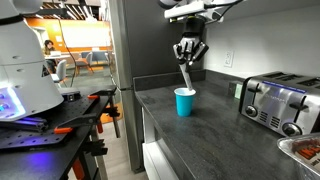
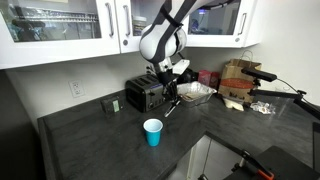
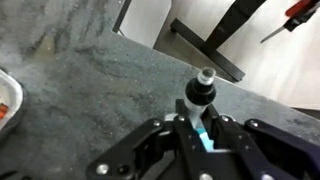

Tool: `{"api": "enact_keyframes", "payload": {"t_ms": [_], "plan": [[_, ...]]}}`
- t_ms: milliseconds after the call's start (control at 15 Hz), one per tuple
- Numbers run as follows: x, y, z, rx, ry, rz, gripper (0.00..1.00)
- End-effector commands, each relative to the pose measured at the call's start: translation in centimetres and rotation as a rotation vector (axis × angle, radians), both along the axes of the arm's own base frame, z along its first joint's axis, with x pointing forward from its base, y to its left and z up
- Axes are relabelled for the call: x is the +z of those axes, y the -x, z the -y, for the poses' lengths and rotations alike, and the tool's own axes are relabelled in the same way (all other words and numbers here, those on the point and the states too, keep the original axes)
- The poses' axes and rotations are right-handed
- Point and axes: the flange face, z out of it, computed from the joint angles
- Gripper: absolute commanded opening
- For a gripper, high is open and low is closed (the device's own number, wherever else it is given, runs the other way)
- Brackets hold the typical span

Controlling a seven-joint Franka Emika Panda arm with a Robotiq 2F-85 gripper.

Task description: Remove the marker from the cup and place it on the table

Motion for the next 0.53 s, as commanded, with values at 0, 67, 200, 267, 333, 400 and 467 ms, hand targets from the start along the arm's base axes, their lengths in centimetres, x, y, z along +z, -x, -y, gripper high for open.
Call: {"api": "enact_keyframes", "payload": {"t_ms": [0, 67, 200, 267, 333, 400, 467], "plan": [[-2.5, 0.0, 3.5, -0.181, -0.050, 0.057, 0.05], [-3.7, -0.1, 4.6, -0.227, -0.069, 0.077, 0.05], [-5.6, -0.4, 6.2, -0.313, -0.122, 0.115, 0.05], [-6.6, -0.7, 6.8, -0.358, -0.146, 0.134, 0.05], [-7.4, -0.9, 7.3, -0.401, -0.172, 0.155, 0.05], [-8.2, -1.3, 7.7, -0.447, -0.183, 0.178, 0.05], [-9.0, -1.6, 8.0, -0.494, -0.201, 0.199, 0.05]]}}
